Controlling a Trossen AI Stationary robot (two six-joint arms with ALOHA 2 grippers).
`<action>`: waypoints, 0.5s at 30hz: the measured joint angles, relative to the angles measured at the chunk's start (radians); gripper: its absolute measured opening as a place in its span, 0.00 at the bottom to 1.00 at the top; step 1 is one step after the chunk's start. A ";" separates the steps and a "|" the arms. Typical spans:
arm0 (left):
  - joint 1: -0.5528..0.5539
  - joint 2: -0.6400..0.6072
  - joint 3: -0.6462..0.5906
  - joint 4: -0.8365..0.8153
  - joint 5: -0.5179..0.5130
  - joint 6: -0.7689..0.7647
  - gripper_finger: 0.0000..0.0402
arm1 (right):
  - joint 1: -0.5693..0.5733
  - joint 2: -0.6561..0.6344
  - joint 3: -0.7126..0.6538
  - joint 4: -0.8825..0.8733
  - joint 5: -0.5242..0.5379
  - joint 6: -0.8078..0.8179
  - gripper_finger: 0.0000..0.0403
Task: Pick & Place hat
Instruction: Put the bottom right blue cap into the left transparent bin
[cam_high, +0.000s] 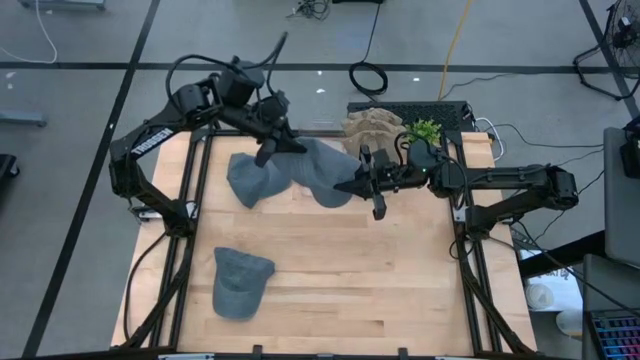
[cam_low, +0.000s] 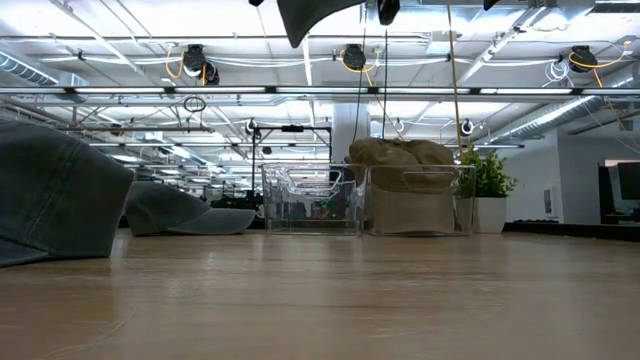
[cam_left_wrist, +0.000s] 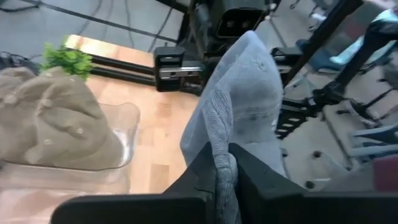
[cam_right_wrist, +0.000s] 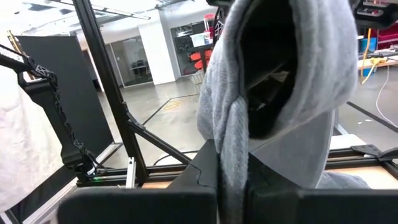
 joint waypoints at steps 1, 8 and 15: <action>0.002 0.000 0.000 0.005 0.014 -0.009 0.05 | 0.000 0.000 0.000 0.000 0.000 -0.001 0.01; 0.025 -0.013 0.000 0.112 0.121 -0.071 0.05 | 0.000 -0.017 0.000 -0.042 0.013 0.093 0.13; 0.068 -0.058 0.000 0.163 0.149 -0.026 0.05 | 0.066 -0.136 0.001 -0.290 0.257 0.020 0.35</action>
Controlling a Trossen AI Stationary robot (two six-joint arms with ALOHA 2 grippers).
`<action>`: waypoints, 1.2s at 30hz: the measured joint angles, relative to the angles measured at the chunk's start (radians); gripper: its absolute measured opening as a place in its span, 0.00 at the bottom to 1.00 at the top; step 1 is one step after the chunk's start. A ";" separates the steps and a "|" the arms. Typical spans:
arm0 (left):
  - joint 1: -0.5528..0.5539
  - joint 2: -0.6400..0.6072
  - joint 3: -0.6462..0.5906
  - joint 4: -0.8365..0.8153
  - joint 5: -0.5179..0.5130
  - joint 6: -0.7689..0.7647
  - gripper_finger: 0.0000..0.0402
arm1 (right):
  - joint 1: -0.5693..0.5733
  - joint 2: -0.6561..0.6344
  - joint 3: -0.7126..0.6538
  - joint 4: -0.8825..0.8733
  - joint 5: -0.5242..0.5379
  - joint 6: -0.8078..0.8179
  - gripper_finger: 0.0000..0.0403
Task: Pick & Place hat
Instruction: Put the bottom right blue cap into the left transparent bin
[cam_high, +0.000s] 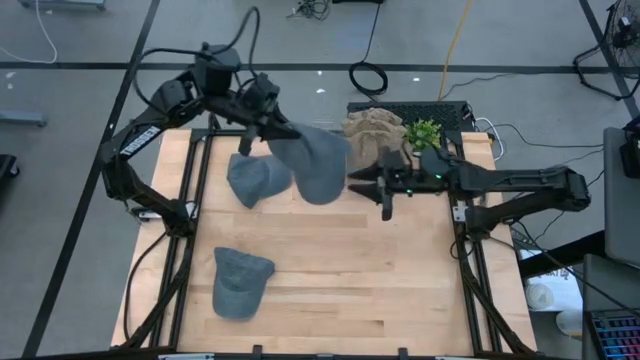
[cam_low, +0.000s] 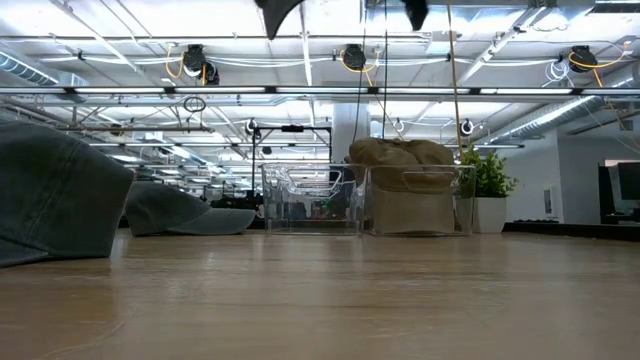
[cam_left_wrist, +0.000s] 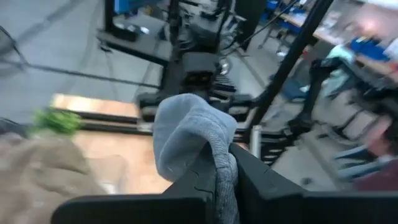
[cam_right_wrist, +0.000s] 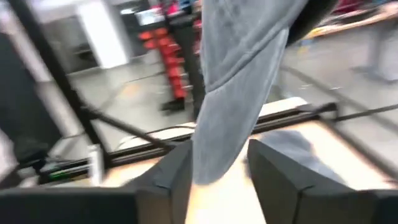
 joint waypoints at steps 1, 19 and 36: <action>0.005 -0.009 0.000 -0.006 -0.017 0.035 0.05 | 0.014 -0.021 0.000 -0.023 0.057 -0.013 0.38; 0.046 0.048 0.000 -0.043 -0.492 0.625 0.05 | 0.157 -0.214 0.000 -0.069 0.218 0.009 0.44; 0.141 0.325 0.000 0.062 -0.621 0.654 0.05 | 0.172 -0.217 -0.001 -0.069 0.243 0.044 0.42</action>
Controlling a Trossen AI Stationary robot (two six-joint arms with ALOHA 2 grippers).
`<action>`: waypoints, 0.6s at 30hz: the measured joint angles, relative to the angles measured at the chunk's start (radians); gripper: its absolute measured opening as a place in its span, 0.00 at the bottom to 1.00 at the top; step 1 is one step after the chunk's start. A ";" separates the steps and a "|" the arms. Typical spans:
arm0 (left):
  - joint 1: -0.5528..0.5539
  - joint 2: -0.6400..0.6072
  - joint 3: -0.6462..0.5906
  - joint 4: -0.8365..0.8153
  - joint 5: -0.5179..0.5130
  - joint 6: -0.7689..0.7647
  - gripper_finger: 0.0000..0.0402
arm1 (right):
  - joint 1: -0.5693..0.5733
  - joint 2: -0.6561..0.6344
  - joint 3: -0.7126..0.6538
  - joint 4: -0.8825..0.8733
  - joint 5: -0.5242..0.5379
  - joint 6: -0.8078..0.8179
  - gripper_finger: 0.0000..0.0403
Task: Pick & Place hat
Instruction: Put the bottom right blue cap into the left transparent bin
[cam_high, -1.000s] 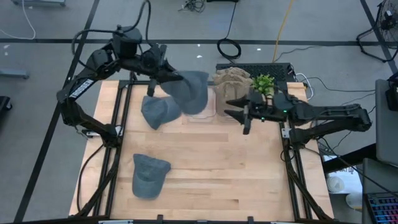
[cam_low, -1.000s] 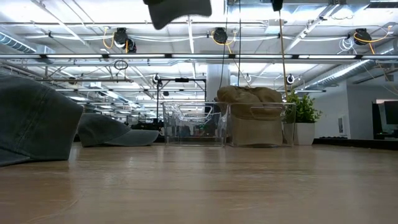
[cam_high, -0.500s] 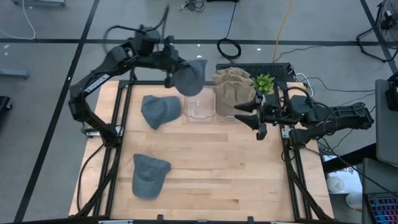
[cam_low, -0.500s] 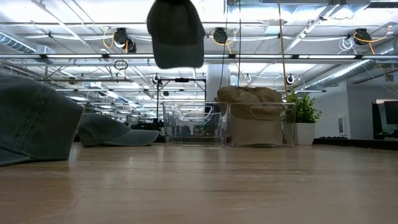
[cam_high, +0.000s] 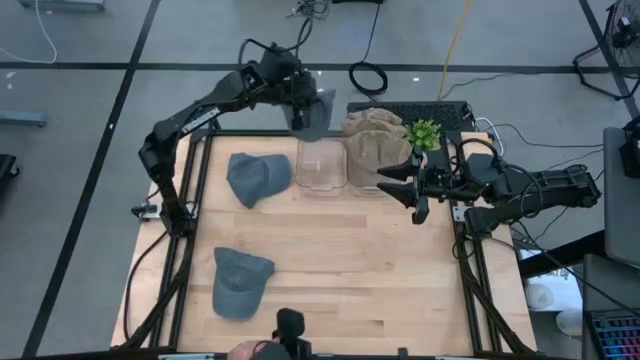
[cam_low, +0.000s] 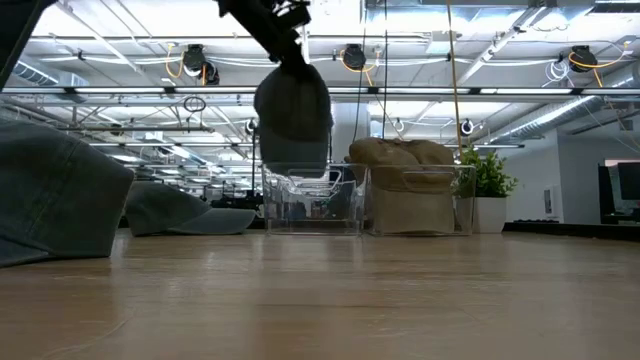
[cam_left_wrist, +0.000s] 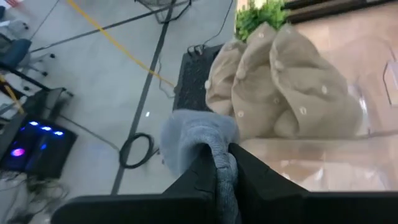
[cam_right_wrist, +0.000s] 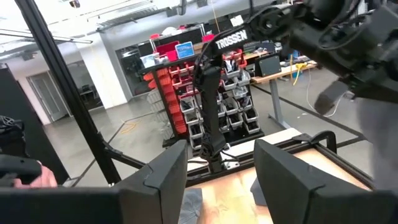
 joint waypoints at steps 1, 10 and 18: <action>0.004 0.008 0.000 0.011 0.013 -0.007 0.05 | 0.000 0.000 0.000 0.000 0.001 0.000 0.42; 0.006 0.088 0.000 0.070 0.044 0.045 0.05 | 0.000 0.000 0.000 0.000 0.001 0.000 0.42; 0.004 0.151 0.000 0.054 0.043 0.049 0.05 | 0.000 0.000 0.000 0.000 0.001 0.000 0.42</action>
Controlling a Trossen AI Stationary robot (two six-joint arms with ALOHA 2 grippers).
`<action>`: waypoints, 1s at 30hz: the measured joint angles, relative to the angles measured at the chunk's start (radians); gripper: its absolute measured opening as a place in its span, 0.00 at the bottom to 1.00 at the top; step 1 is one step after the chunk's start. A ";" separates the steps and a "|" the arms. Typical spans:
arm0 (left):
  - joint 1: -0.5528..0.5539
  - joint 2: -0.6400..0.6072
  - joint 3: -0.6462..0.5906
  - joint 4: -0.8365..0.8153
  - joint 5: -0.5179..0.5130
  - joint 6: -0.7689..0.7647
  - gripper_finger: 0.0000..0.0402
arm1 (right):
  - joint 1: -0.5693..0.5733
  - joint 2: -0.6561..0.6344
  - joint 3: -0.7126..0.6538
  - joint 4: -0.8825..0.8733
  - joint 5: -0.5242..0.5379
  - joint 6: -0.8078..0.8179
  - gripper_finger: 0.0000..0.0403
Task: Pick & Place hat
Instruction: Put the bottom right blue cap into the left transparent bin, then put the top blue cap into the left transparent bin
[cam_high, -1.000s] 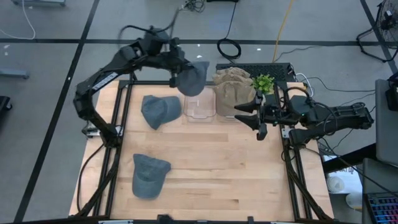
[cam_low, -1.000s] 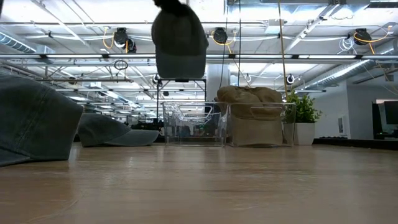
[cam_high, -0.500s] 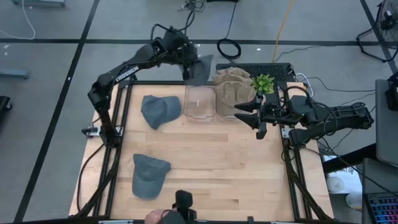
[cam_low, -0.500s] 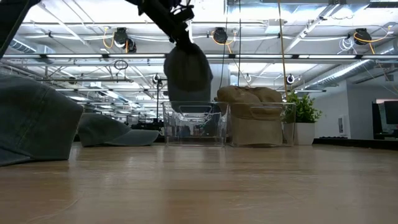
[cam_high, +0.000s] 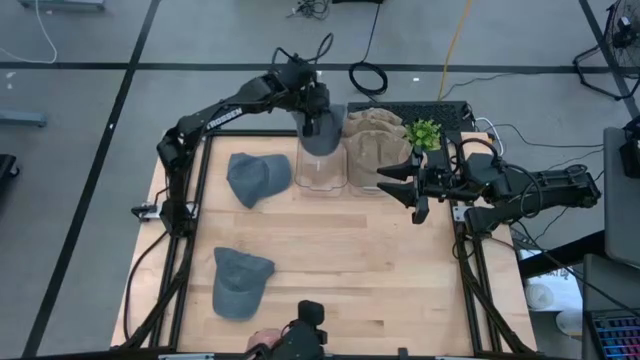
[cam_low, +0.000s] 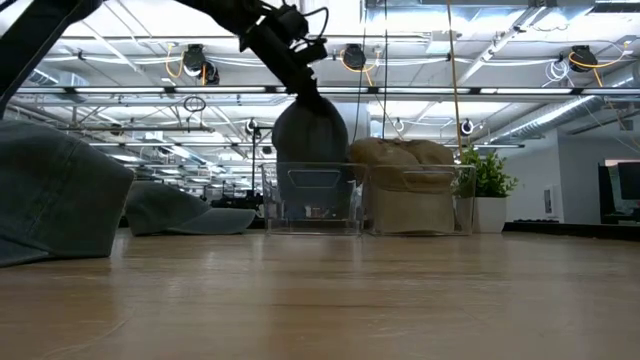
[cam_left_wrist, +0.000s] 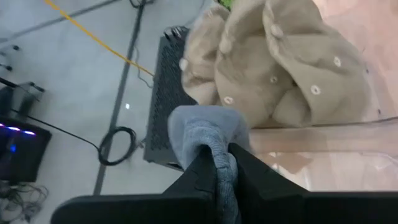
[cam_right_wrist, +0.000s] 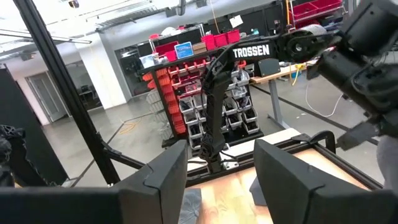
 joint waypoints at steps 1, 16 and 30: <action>0.000 0.008 0.000 -0.002 0.000 0.001 0.05 | 0.000 0.000 0.000 0.000 0.000 0.000 0.42; 0.000 0.075 -0.001 -0.075 -0.048 -0.115 0.14 | 0.000 0.000 0.000 -0.001 0.000 -0.005 0.42; -0.039 -0.087 0.000 -0.142 -0.211 -0.311 0.68 | 0.000 0.000 0.000 -0.028 -0.004 -0.038 0.42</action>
